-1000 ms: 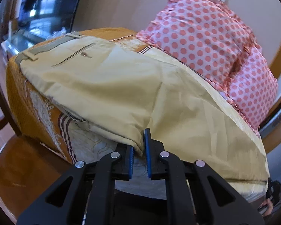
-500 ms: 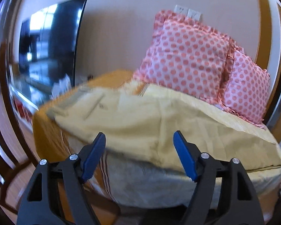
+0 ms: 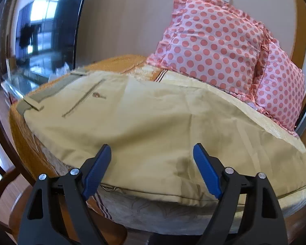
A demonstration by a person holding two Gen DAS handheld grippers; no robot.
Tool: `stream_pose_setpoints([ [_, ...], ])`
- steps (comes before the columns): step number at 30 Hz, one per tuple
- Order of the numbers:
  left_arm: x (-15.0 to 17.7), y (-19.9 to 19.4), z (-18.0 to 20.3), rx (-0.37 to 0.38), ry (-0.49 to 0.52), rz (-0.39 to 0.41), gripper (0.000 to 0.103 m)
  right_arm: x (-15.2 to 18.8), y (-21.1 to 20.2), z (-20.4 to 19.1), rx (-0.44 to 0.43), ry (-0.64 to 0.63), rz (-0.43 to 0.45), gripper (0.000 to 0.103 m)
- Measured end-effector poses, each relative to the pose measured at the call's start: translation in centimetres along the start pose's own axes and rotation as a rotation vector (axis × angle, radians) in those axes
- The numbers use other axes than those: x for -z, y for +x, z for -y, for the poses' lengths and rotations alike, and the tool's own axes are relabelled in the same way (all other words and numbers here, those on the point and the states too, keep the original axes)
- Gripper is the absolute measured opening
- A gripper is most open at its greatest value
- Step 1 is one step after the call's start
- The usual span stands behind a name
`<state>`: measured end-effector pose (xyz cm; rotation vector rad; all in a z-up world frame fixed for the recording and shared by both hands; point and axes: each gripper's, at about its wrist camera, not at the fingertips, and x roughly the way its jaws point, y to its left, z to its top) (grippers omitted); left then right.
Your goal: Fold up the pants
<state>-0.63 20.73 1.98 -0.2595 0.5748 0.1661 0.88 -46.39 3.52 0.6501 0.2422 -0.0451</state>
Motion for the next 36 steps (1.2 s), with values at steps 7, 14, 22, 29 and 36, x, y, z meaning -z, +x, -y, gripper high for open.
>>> stream_pose_setpoints([
  [7, 0.0, -0.1, 0.1, -0.006, -0.008, 0.006, 0.086, 7.8, 4.0, -19.6, -0.544, -0.227, -0.26, 0.003],
  [14, -0.8, -3.2, -2.9, -0.058, -0.046, 0.067, 0.086, 23.1, 5.2, -27.7, -0.655, -0.604, -0.7, 0.048],
  [22, -1.6, -2.6, -9.6, -0.14, -0.248, 0.055, 0.087, 23.6, 8.3, -24.6, -0.405, -0.616, -0.725, 0.052],
  [29, -1.6, -1.2, -12.0, -0.063, -0.39, 0.014, 0.086, 23.8, 7.1, -23.7, -0.445, -0.622, -0.69, 0.068],
  [36, -3.1, -0.4, -12.8, -0.094, -0.415, 0.05, 0.086, 24.3, 7.4, -24.5, -0.468, -0.614, -0.685, 0.068],
])
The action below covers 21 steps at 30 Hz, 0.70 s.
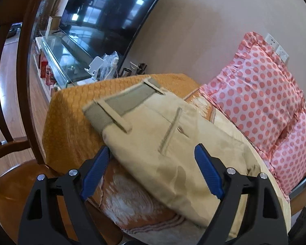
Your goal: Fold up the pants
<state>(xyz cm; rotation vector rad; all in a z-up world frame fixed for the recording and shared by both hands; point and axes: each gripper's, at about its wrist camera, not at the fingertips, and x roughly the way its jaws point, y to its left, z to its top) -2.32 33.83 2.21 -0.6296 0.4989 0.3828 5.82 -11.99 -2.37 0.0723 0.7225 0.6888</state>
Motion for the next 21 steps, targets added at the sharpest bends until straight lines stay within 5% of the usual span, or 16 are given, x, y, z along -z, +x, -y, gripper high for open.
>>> stream_pose_setpoints([
  [8, -0.2, 0.8, 0.4, -0.012, 0.023, 0.003, 0.087, 0.1, 0.1, -0.2, -0.01, -0.012, 0.008, 0.076],
  [13, 0.8, 1.3, 2.1, 0.111, 0.042, -0.042, 0.087, 0.3, 0.0, -0.3, -0.014, -0.021, 0.016, 0.078],
  [18, 0.6, 1.3, 0.2, 0.272, -0.142, -0.065, 0.086, 0.4, 0.0, -0.4, -0.016, -0.029, 0.021, 0.078],
  [21, -0.2, 2.0, -0.6, 0.268, -0.21, -0.077, 0.08, 0.4, 0.0, -0.4, -0.018, -0.034, 0.026, 0.081],
])
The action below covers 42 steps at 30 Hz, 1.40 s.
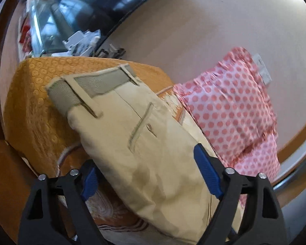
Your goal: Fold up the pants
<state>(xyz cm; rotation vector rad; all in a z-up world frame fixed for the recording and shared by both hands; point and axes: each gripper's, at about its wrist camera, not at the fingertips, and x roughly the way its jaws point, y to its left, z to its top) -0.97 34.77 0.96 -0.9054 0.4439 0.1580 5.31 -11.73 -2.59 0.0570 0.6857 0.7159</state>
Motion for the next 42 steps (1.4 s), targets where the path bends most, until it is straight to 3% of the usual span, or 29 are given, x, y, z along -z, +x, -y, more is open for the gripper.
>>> stream_pose_setpoints([
  [3, -0.8, 0.6, -0.4, -0.062, -0.054, 0.0, 0.06, 0.1, 0.0, 0.0, -0.001, -0.004, 0.003, 0.081],
  [5, -1.0, 1.0, -1.0, -0.122, -0.095, -0.003, 0.02, 0.1, -0.1, 0.2, -0.011, 0.004, 0.008, 0.081],
  [8, -0.9, 1.0, -0.7, -0.164, -0.071, -0.002, 0.012, 0.1, -0.3, 0.5, -0.028, 0.019, 0.015, 0.081],
  [11, -0.9, 0.2, 3.9, -0.222, 0.145, 0.046, 0.01, 0.2, -0.9, 1.0, -0.06, 0.056, 0.038, 0.081],
  [14, -0.4, -0.3, 10.0, -0.193, 0.335, 0.076, 0.01, 0.1, -3.2, 2.1, -0.088, 0.102, 0.112, 0.081],
  [18, 4.0, -0.5, 20.9, -0.087, 0.656, 0.088, 0.01, 0.3, -8.8, 4.9, -0.038, 0.164, 0.261, 0.081],
  [21, 10.4, -0.7, 27.8, 0.083, 0.874, 0.036, 0.01, 1.1, -12.6, 7.5, 0.06, 0.23, 0.339, 0.081],
  [22, 14.0, -0.4, 30.0, 0.16, 0.956, -0.016, 0.01, 1.4, -13.4, 8.3, 0.086, 0.248, 0.355, 0.081],
  [25, 21.7, 1.2, 32.1, 0.266, 1.108, -0.153, 0.01, 3.0, -17.0, 11.1, 0.2, 0.322, 0.411, 0.081],
  [29, 31.0, 4.3, 30.5, 0.285, 1.274, -0.407, 0.01, 5.2, -19.8, 14.3, 0.3, 0.417, 0.425, 0.081],
  [30, 32.2, 4.3, 30.0, 0.267, 1.312, -0.396, 0.01, 5.7, -20.3, 15.1, 0.319, 0.442, 0.424, 0.081],
  [31, 33.4, 3.8, 29.5, 0.243, 1.378, -0.331, 0.01, 6.0, -20.5, 15.7, 0.327, 0.456, 0.422, 0.081],
  [32, 33.7, 3.4, 29.4, 0.23, 1.4, -0.296, 0.01, 6.1, -20.7, 16.3, 0.335, 0.469, 0.422, 0.081],
  [34, 33.3, 3.4, 29.4, 0.217, 1.378, -0.301, 0.011, 6.3, -20.9, 16.7, 0.338, 0.478, 0.426, 0.081],
  [37, 33.9, 2.6, 29.6, 0.205, 1.414, -0.301, 0.022, 5.5, -20.9, 16.6, 0.302, 0.466, 0.436, 0.081],
  [39, 33.4, 1.2, 29.4, 0.248, 1.397, -0.323, 0.05, 4.8, -20.9, 15.6, 0.266, 0.426, 0.44, 0.084],
  [40, 32.5, -0.1, 28.9, 0.301, 1.358, -0.337, 0.07, 4.4, -21.0, 15.0, 0.25, 0.405, 0.44, 0.085],
  [42, 30.2, -1.9, 28.6, 0.379, 1.278, -0.329, 0.077, 3.3, -20.4, 13.8, 0.182, 0.352, 0.427, 0.087],
])
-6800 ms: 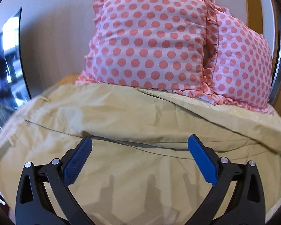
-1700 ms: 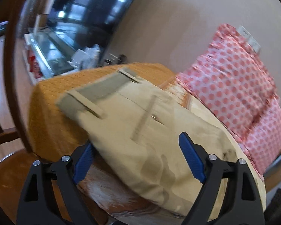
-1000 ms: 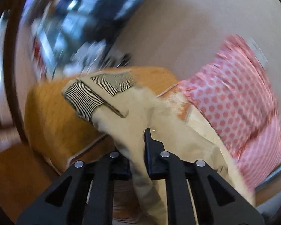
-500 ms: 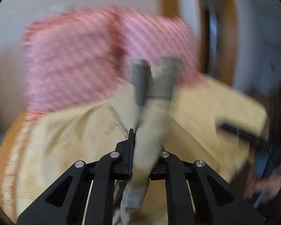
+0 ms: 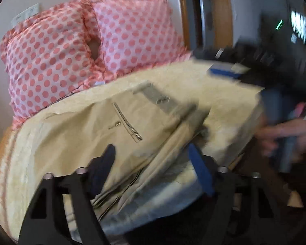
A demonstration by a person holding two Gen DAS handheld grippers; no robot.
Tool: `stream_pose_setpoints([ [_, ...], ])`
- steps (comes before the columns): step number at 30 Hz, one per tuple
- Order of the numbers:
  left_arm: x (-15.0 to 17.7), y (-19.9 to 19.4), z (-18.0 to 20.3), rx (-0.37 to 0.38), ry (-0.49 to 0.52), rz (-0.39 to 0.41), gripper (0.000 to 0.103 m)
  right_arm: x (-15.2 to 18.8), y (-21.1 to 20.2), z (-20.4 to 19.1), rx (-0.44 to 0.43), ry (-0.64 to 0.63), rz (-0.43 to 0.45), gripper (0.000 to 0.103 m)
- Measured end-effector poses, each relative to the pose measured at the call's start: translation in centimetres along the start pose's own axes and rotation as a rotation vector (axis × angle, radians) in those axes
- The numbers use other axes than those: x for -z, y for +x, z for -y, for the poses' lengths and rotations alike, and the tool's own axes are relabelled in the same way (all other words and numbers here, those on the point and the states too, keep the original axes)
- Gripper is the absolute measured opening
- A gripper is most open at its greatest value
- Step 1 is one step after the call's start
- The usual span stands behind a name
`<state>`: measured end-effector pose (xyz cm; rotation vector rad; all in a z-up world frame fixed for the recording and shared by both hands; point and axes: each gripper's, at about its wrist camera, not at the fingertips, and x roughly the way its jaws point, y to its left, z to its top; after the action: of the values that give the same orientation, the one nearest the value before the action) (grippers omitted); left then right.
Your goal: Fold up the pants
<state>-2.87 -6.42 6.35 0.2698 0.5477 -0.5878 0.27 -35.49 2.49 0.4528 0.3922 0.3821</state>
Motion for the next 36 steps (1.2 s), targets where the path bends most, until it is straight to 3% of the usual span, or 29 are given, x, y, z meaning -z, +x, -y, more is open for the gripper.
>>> stream_pose_setpoints([
  [1, -0.3, -0.2, -0.6, -0.005, -0.019, 0.015, 0.078, 0.0, 0.5, -1.0, -0.04, -0.017, -0.025, 0.088],
  [3, -0.8, -1.5, -3.8, -0.1, -0.102, 0.072, 0.086, 0.3, 2.2, -2.7, -0.1, -0.055, -0.09, 0.088],
  [5, -0.8, -0.9, -6.3, -0.181, -0.162, 0.063, 0.086, 0.9, 4.4, -4.2, -0.139, -0.093, -0.162, 0.088],
  [8, 0.0, 1.6, -9.8, -0.246, -0.252, -0.01, 0.086, 2.2, 7.9, -5.7, -0.138, -0.118, -0.28, 0.091],
  [11, 1.7, 4.3, -12.0, -0.282, -0.345, -0.15, 0.084, 3.9, 9.8, -5.1, -0.048, -0.107, -0.403, 0.095],
  [12, 2.6, 4.9, -12.7, -0.256, -0.397, -0.188, 0.084, 4.4, 9.5, -5.0, -0.056, -0.116, -0.402, 0.095],
  [13, 3.2, 4.7, -13.1, -0.242, -0.418, -0.166, 0.083, 4.7, 8.9, -5.0, -0.058, -0.13, -0.4, 0.095],
  [15, 3.6, 4.7, -13.1, -0.24, -0.393, -0.178, 0.083, 5.1, 8.3, -5.5, -0.045, -0.156, -0.415, 0.095],
  [17, 3.7, 3.8, -13.7, -0.167, -0.414, -0.171, 0.083, 5.0, 8.0, -5.9, -0.035, -0.187, -0.433, 0.094],
  [20, 3.1, 0.9, -15.9, -0.082, -0.483, -0.108, 0.084, 2.7, 7.1, -4.5, -0.067, -0.107, -0.392, 0.094],
  [23, 2.1, 0.1, -19.7, -0.088, -0.524, -0.07, 0.084, -0.3, 8.0, -1.7, -0.015, -0.034, -0.351, 0.094],
  [28, 1.8, 3.3, -24.2, 0.023, -0.607, -0.165, 0.084, -1.1, 12.0, 1.3, 0.009, 0.041, -0.435, 0.08],
  [31, 1.9, 5.0, -24.4, 0.061, -0.603, -0.219, 0.084, -0.4, 13.2, 1.9, -0.007, 0.064, -0.476, 0.078],
  [36, 2.0, 6.8, -24.6, 0.092, -0.592, -0.244, 0.084, -0.2, 13.6, 1.4, -0.032, 0.037, -0.485, 0.061],
])
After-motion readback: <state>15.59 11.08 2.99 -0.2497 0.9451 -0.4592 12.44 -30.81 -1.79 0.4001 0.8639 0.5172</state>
